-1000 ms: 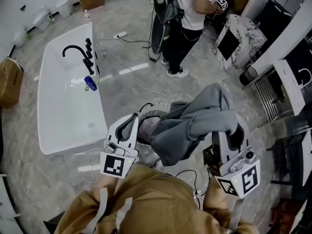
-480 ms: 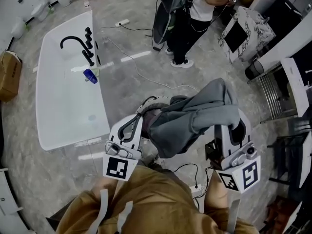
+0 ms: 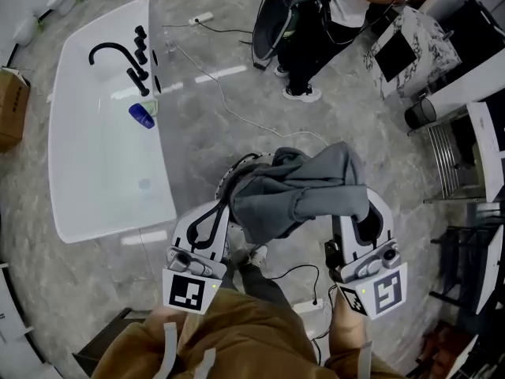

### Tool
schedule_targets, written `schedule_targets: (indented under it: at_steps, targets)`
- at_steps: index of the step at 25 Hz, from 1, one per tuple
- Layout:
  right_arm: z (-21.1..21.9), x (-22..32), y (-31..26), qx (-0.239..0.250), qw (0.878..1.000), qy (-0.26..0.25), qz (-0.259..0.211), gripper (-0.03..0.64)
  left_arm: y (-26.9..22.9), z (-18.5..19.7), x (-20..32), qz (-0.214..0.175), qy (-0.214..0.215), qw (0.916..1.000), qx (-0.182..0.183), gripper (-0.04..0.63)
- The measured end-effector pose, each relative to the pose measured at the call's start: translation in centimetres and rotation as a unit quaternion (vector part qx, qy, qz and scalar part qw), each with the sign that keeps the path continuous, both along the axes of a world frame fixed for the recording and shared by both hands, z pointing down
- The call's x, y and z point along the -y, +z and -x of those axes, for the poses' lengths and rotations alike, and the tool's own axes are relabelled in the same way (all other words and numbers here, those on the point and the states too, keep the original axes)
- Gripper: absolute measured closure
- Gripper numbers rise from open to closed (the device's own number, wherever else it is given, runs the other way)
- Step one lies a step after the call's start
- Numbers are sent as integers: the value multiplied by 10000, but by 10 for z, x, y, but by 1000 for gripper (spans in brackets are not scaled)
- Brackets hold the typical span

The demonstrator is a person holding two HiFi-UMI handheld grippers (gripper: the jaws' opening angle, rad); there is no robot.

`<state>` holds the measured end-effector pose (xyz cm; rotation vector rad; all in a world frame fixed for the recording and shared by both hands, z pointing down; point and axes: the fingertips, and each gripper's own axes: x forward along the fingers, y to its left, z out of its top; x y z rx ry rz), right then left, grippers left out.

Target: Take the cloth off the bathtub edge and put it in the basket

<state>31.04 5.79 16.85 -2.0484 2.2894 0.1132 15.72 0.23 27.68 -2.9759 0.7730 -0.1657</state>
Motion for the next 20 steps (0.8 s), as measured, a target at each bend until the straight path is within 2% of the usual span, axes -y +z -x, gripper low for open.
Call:
schedule_targets:
  at_steps: [4,8,13,20]
  targets:
    - [-6,11,61,-62,9990,39,448,549,14,-2,5,-140,-58,9999,56,589]
    - [-4,23,144,-15,9949,62,1006,549,50,-3,15,-12,-121,9999,107,589]
    - [0,39,242,109,9903,147,1378,549,114,-14,27,97,-93,9997,213,589]
    - [1,49,401,-210,9796,167,1992,549,223,-22,29,499,-99,9986,169,589]
